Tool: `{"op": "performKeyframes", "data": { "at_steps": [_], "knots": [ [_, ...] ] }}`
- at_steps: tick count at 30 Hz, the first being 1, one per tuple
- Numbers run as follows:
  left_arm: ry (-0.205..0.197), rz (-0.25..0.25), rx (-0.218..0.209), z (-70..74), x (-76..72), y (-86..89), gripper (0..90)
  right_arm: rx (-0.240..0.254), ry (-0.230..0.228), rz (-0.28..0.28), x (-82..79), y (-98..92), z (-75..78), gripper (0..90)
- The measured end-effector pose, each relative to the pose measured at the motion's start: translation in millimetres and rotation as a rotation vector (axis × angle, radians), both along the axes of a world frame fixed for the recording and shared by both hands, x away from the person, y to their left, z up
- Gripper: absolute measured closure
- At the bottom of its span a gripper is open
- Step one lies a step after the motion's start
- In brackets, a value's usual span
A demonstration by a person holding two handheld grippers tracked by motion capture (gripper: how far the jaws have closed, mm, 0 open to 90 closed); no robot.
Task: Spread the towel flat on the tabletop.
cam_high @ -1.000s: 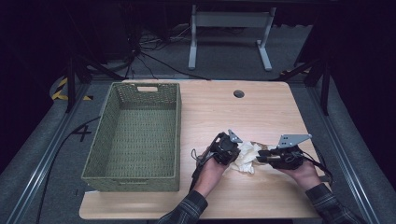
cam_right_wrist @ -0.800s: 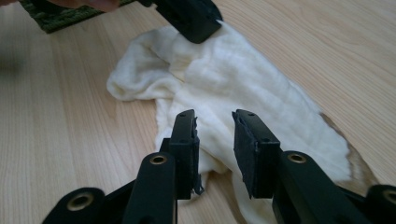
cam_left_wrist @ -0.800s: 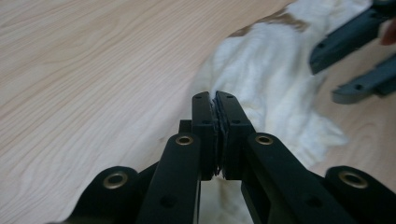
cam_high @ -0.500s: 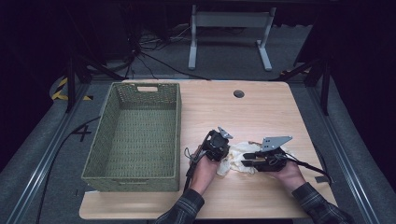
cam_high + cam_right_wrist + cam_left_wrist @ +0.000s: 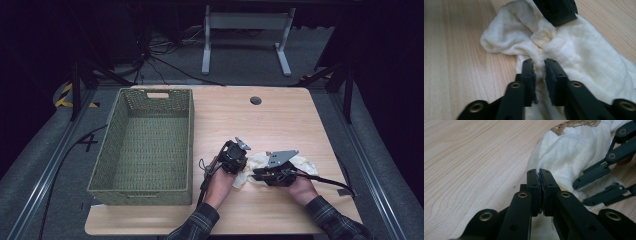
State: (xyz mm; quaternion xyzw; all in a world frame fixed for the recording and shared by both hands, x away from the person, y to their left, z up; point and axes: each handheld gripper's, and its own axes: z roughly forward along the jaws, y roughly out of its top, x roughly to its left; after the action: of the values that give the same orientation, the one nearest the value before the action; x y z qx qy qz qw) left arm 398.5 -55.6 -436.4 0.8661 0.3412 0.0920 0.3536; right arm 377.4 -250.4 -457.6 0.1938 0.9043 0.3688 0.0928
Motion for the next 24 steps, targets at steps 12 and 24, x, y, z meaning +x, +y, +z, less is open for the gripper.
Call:
{"op": "performKeyframes", "data": {
  "at_steps": [12,24],
  "knots": [
    [-0.041,-0.018,-0.020,9.4,-8.5,2.0,70.4,0.048,-0.034,-0.051,1.9,-20.8,24.7,85.3],
    [-0.047,-0.067,-0.005,10.2,-25.5,3.0,63.9,0.077,-0.104,-0.174,30.9,-54.8,45.1,85.7]
  ]
}}
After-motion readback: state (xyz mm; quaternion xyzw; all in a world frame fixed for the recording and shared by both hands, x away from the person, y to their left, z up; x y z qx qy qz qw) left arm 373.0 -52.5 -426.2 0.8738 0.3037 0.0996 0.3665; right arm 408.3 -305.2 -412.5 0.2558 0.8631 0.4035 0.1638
